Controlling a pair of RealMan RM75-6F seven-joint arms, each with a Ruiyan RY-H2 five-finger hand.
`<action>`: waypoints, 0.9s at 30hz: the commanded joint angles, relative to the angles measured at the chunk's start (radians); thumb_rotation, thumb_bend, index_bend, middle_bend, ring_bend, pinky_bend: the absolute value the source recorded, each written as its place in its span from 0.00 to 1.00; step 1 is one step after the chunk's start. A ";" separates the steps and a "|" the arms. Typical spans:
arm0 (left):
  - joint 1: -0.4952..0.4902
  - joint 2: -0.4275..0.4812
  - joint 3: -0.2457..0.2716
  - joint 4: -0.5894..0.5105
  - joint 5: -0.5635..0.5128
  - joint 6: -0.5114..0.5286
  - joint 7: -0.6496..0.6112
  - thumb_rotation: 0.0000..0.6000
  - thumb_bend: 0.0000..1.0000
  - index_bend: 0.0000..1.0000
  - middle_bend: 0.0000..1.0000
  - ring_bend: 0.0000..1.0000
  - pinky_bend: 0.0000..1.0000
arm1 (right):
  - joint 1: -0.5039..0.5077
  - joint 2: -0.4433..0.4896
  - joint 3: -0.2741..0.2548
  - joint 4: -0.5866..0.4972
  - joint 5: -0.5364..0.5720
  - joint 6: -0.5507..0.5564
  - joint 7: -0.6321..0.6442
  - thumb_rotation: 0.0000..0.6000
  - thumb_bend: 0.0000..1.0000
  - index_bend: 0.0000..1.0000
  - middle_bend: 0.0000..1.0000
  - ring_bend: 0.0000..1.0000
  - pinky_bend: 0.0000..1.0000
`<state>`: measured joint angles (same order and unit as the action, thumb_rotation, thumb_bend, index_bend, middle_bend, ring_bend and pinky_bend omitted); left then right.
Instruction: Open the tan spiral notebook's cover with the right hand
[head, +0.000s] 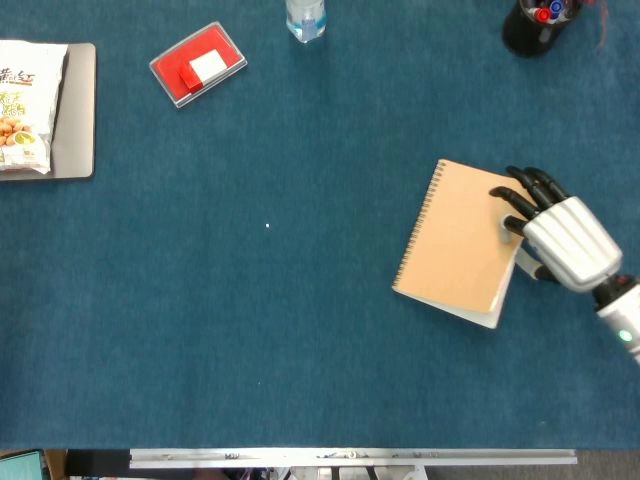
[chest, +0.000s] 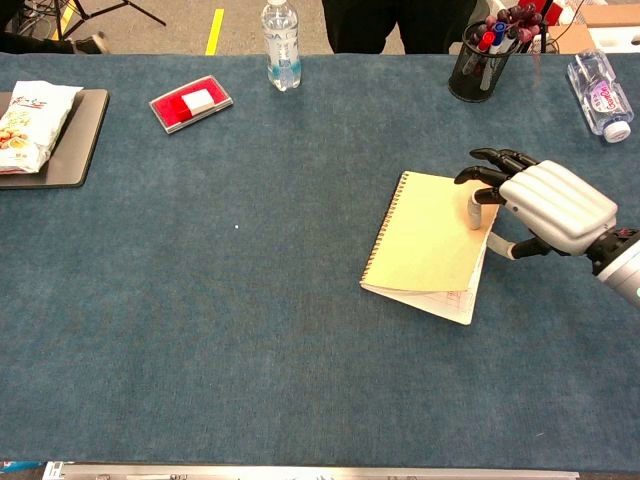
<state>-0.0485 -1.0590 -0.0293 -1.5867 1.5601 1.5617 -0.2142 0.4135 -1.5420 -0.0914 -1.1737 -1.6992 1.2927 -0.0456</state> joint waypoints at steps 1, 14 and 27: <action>0.000 -0.001 0.000 -0.001 -0.001 -0.001 0.002 1.00 0.08 0.56 0.40 0.28 0.45 | -0.012 0.094 -0.025 -0.095 -0.024 0.018 -0.055 1.00 0.40 0.69 0.25 0.06 0.12; 0.000 -0.004 0.000 -0.004 -0.005 -0.004 0.014 1.00 0.08 0.56 0.40 0.28 0.45 | -0.041 0.329 -0.064 -0.339 -0.068 0.032 -0.189 1.00 0.40 0.70 0.25 0.07 0.12; -0.001 -0.007 0.003 -0.006 0.001 -0.004 0.019 1.00 0.08 0.56 0.40 0.28 0.45 | -0.029 0.316 -0.013 -0.356 -0.040 -0.016 -0.208 1.00 0.40 0.70 0.25 0.07 0.12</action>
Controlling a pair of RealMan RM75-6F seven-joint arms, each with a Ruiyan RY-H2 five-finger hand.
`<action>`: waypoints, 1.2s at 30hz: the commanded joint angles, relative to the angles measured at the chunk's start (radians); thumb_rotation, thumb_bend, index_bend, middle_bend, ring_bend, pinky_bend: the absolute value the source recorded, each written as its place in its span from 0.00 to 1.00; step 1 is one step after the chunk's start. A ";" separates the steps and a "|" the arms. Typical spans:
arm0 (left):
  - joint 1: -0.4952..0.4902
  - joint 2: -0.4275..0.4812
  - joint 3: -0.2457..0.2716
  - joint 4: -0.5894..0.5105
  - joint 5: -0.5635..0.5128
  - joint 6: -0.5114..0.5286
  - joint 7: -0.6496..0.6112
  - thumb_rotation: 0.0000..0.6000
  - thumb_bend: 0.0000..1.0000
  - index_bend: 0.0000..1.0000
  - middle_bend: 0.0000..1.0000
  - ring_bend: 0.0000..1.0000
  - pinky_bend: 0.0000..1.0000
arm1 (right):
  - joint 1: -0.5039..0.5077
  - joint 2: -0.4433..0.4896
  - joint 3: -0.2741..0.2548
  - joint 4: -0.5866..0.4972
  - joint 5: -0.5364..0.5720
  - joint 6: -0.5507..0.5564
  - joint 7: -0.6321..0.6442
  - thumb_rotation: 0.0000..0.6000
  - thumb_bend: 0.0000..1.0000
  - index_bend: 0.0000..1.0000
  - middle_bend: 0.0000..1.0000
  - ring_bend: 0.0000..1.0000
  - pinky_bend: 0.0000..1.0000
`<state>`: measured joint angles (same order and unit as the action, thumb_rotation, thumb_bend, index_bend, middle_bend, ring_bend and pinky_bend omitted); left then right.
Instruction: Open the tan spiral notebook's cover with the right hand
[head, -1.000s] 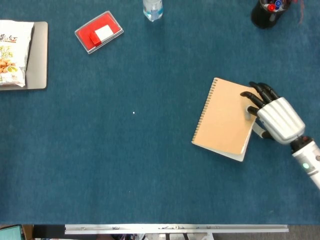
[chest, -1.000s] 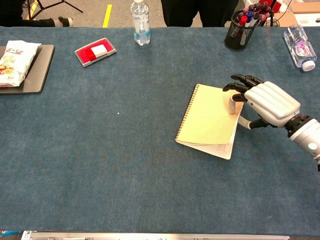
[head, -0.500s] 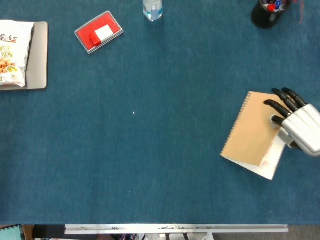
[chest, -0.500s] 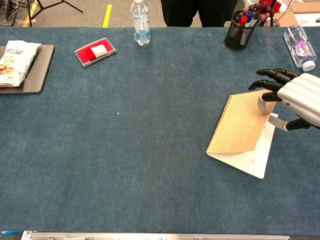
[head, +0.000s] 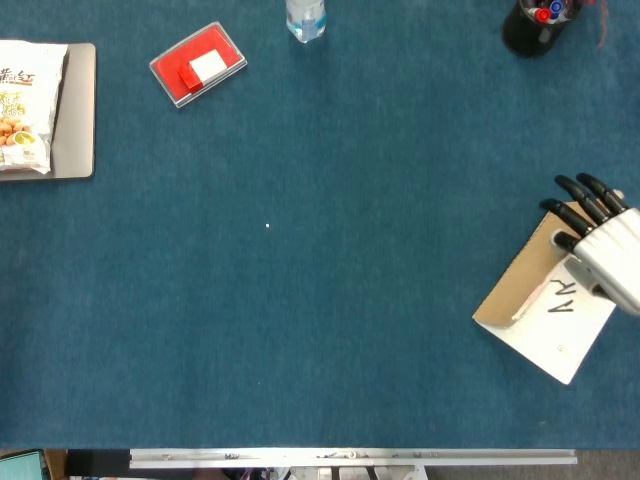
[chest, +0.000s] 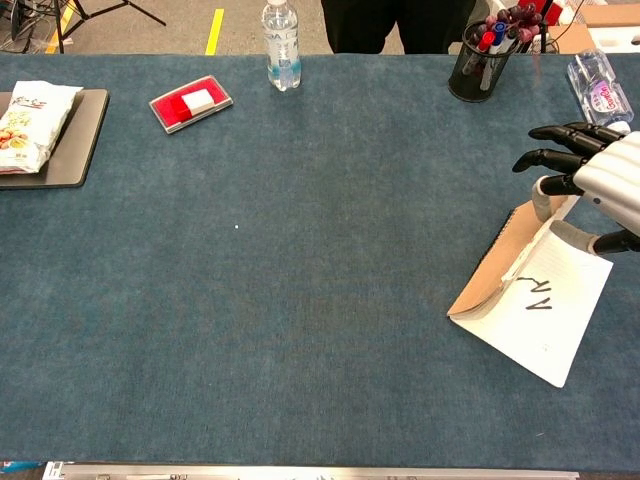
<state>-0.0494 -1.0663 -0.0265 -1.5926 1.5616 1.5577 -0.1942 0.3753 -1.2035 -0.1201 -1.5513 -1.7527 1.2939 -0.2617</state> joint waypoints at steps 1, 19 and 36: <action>0.000 0.001 -0.001 0.001 -0.003 0.000 -0.005 1.00 0.08 0.56 0.40 0.28 0.45 | 0.015 -0.043 0.026 0.038 0.024 -0.030 0.009 1.00 0.40 0.70 0.25 0.07 0.12; 0.002 0.005 0.001 0.002 0.002 0.004 -0.018 1.00 0.08 0.56 0.40 0.28 0.45 | 0.077 -0.263 0.130 0.219 0.070 -0.056 0.049 1.00 0.40 0.67 0.25 0.07 0.12; 0.003 0.013 0.000 0.001 0.001 0.006 -0.039 1.00 0.08 0.56 0.40 0.28 0.45 | 0.121 -0.445 0.161 0.407 0.057 -0.012 0.083 1.00 0.21 0.00 0.25 0.07 0.12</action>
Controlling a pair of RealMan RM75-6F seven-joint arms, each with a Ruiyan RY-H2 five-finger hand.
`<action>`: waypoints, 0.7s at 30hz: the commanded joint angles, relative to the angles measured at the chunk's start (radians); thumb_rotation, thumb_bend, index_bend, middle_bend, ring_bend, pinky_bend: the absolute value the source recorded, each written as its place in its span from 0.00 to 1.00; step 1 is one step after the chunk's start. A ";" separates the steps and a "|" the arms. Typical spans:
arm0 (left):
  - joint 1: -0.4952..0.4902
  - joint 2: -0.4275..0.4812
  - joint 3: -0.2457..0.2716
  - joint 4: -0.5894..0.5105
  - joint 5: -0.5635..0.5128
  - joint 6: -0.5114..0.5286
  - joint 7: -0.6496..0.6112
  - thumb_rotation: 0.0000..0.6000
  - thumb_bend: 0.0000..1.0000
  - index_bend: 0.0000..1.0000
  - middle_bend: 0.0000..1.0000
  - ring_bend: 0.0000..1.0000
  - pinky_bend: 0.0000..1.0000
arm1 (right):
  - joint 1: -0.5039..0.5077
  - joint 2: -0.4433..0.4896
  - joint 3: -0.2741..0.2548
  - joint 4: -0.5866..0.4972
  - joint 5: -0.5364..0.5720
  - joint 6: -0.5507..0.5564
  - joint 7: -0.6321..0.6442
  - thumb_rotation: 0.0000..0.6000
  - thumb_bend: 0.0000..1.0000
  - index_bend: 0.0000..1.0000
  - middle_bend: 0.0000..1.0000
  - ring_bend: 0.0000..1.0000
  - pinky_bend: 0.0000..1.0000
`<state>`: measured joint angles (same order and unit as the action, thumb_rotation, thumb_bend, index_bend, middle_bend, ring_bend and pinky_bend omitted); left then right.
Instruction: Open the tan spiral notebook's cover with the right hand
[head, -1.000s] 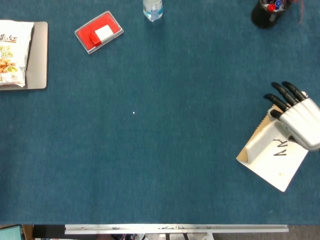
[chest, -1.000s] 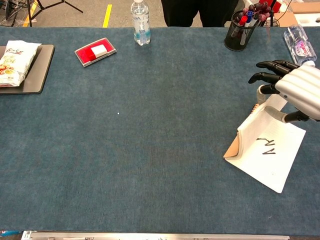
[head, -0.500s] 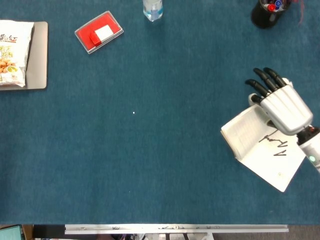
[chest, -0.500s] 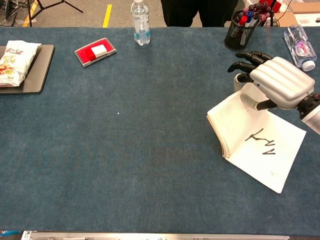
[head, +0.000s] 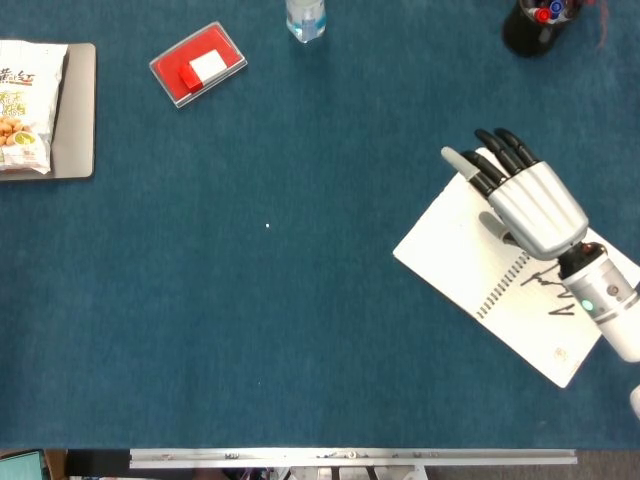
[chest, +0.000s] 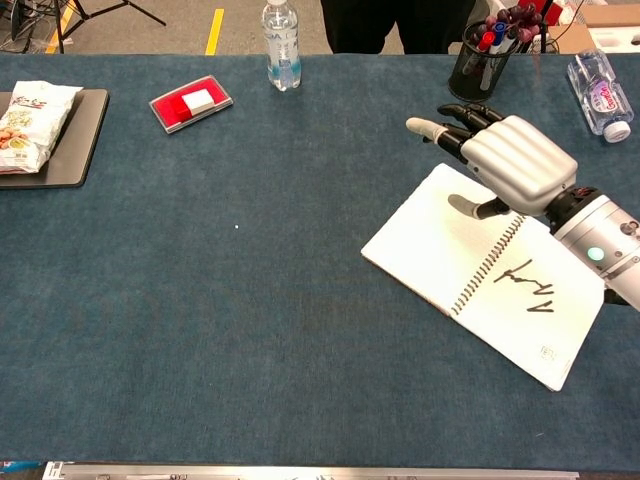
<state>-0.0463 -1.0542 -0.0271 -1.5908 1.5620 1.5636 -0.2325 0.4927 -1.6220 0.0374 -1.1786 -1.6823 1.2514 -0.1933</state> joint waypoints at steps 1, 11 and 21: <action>0.000 0.001 0.000 0.000 0.000 0.000 -0.002 1.00 0.08 0.56 0.40 0.28 0.45 | 0.003 -0.032 0.003 0.042 -0.017 0.041 0.023 1.00 0.21 0.00 0.25 0.07 0.12; 0.000 -0.002 0.001 0.000 0.003 0.001 0.009 1.00 0.08 0.56 0.40 0.28 0.45 | -0.054 0.101 -0.037 -0.136 -0.060 0.155 0.015 1.00 0.20 0.00 0.25 0.07 0.12; -0.018 -0.013 0.002 0.004 0.010 -0.024 0.020 1.00 0.08 0.56 0.40 0.28 0.45 | -0.198 0.338 -0.068 -0.413 0.012 0.253 -0.148 1.00 0.20 0.01 0.25 0.07 0.12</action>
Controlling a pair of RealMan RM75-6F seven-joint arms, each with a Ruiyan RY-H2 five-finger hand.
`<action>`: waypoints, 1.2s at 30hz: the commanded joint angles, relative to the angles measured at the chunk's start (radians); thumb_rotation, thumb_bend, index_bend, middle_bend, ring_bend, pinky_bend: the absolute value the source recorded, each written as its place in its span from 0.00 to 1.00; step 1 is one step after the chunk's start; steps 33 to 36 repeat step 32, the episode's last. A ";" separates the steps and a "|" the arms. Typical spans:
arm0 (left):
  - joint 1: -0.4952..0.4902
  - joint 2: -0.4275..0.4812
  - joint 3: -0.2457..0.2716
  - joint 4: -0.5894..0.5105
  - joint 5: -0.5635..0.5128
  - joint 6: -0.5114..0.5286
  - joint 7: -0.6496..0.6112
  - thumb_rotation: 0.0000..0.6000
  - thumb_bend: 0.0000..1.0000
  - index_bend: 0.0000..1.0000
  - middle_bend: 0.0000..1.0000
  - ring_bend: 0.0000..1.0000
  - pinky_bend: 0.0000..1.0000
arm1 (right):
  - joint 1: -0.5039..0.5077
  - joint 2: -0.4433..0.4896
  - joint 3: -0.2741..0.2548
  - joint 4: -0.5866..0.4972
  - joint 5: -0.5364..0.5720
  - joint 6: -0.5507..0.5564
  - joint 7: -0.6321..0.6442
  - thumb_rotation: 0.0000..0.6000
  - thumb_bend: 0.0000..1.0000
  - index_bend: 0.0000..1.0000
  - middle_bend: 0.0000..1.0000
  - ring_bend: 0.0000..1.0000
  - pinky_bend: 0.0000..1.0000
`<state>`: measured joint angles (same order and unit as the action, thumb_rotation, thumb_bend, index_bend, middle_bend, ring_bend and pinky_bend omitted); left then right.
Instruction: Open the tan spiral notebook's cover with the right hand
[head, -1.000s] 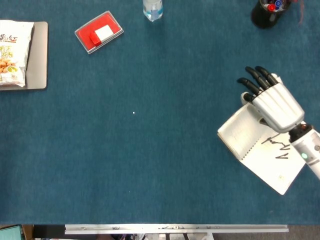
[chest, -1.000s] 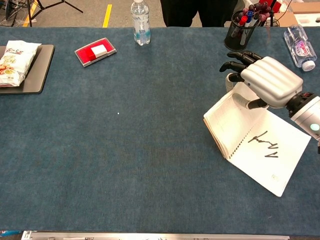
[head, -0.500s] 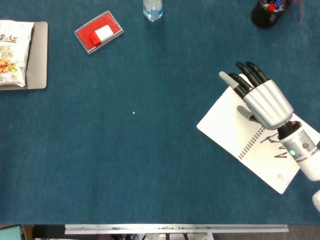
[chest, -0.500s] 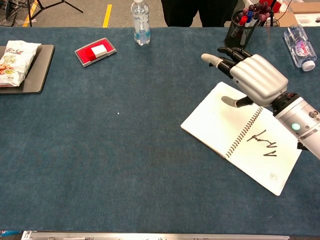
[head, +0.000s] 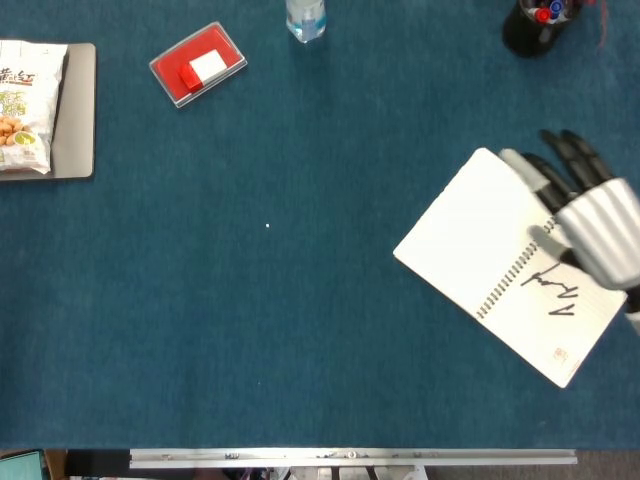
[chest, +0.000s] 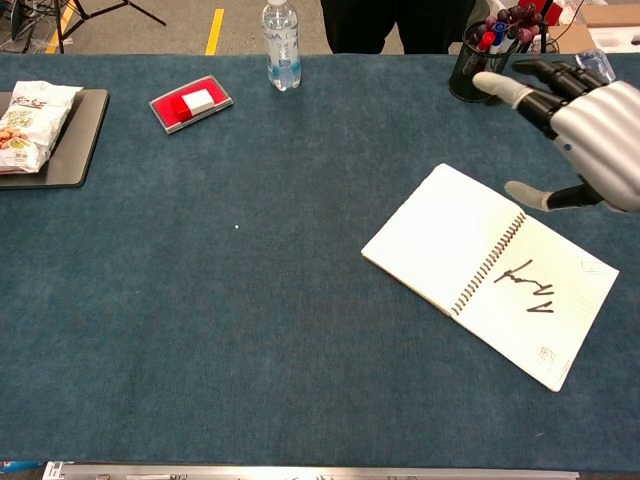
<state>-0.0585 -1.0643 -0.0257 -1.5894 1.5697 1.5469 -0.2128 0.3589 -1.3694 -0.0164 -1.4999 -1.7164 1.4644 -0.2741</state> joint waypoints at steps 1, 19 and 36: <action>-0.010 -0.005 0.000 0.003 0.004 -0.013 0.000 1.00 0.08 0.56 0.40 0.28 0.45 | -0.079 0.104 -0.014 -0.111 0.060 0.049 -0.080 1.00 0.20 0.03 0.25 0.07 0.12; -0.096 -0.063 -0.032 0.070 0.002 -0.087 -0.060 1.00 0.08 0.56 0.40 0.28 0.45 | -0.301 0.209 0.025 -0.099 0.209 0.241 0.101 1.00 0.20 0.06 0.25 0.07 0.12; -0.118 -0.078 -0.035 0.085 -0.033 -0.125 -0.031 1.00 0.08 0.56 0.40 0.28 0.45 | -0.313 0.233 0.063 -0.072 0.236 0.191 0.218 1.00 0.20 0.08 0.25 0.07 0.12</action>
